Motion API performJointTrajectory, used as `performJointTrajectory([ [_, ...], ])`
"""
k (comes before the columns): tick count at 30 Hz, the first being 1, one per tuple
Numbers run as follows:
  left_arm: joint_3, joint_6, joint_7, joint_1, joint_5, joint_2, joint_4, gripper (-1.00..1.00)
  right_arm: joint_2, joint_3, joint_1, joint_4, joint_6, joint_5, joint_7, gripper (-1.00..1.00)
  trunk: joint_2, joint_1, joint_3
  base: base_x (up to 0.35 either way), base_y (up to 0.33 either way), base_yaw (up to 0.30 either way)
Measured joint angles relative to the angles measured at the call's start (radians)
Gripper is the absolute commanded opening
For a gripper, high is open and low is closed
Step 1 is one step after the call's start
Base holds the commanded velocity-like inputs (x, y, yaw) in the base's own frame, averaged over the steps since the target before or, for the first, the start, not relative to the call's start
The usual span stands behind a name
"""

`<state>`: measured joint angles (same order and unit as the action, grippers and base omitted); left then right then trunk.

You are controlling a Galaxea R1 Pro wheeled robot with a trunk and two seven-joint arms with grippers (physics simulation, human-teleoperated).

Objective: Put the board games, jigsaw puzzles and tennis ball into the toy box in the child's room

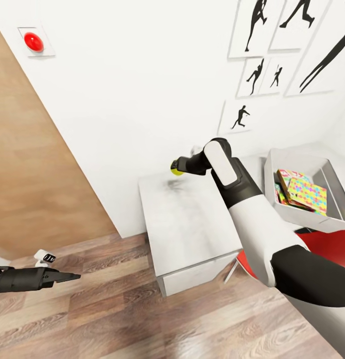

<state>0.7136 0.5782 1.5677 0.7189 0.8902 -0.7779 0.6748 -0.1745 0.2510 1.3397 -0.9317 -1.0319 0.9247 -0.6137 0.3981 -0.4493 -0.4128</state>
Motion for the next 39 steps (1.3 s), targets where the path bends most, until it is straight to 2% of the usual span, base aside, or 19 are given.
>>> performJointTrajectory([
  [11, 0.001, -0.003, 0.0, 0.0, 0.0, 0.018, -0.031, 1.0, 0.0, -0.006, -0.072, -0.003, 0.0, 0.0, 0.0, -1.0, 0.0, 0.0, 0.018, 0.0, 0.0, 0.0],
  [21, -0.001, -0.002, 0.0, 0.0, 0.0, 0.024, -0.038, 1.0, 0.0, -0.007, -0.108, -0.001, 0.001, 0.0, 0.0, -1.0, 0.0, 0.0, 0.035, 0.0, 0.0, 0.0],
  [39, -0.001, -0.001, 0.0, 0.0, -0.002, 0.026, -0.039, 1.0, 0.0, -0.013, -0.131, -0.006, 0.003, -0.001, 0.001, -1.0, 0.0, 0.0, 0.065, 0.0, 0.0, 0.0],
])
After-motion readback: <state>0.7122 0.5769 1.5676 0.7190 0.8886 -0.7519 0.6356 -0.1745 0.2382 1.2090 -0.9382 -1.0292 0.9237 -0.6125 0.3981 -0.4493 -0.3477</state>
